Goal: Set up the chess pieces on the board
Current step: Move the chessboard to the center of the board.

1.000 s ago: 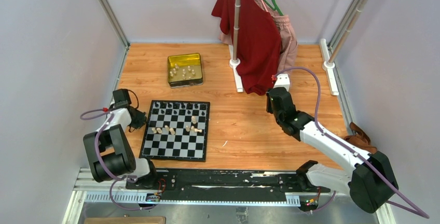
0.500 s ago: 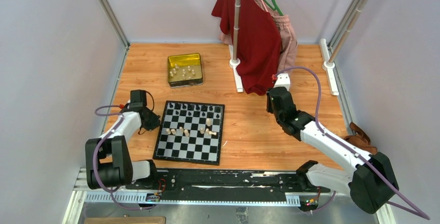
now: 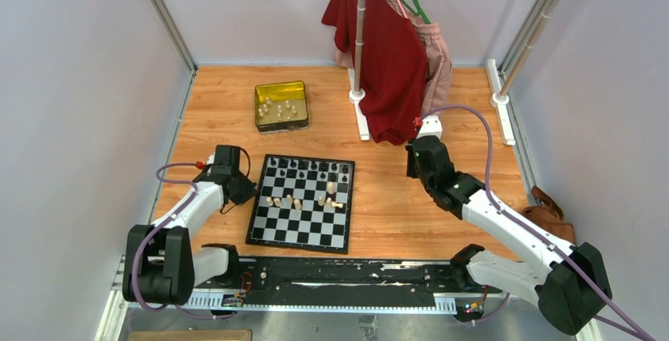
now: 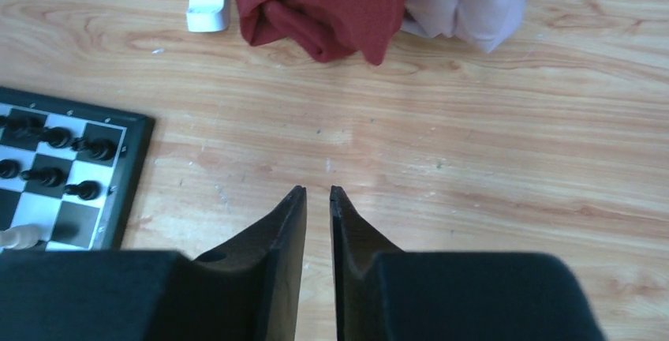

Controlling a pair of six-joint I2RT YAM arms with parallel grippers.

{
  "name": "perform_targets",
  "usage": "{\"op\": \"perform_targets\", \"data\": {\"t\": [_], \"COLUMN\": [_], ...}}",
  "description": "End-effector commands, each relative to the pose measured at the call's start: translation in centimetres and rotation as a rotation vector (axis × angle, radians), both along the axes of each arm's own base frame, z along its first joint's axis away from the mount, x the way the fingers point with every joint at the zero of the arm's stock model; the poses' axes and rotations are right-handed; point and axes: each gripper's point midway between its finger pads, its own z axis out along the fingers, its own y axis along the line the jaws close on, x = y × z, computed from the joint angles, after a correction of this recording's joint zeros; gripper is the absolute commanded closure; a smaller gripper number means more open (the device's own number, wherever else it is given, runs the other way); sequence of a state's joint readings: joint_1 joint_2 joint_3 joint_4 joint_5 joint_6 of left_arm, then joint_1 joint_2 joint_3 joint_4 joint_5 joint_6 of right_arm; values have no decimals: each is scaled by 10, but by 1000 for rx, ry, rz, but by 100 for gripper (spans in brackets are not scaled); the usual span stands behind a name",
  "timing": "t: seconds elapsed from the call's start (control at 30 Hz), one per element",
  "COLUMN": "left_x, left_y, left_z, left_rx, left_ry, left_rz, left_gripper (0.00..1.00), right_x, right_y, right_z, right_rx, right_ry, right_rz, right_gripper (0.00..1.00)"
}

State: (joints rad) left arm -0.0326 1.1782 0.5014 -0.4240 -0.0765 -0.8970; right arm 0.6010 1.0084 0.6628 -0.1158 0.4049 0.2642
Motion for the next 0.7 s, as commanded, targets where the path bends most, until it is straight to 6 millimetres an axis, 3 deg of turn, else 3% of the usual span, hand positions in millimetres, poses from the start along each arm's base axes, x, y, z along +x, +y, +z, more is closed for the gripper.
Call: {"op": "perform_targets", "data": {"t": [0.0, 0.4, 0.67], "left_x": [-28, -38, -43], "left_y": [-16, -43, -61], "left_z": [-19, -22, -22], "left_rx": [-28, -47, -52], "left_ry": [81, 66, 49], "left_rz": [-31, -101, -137], "left_gripper": [89, 90, 90], "right_x": [-21, -41, -43], "right_y": [20, 71, 84], "right_z": [-24, -78, -100], "right_rx": [52, 143, 148], "right_ry": [83, 210, 237], "right_rz": [77, 177, 192], "right_gripper": [80, 96, 100]}}
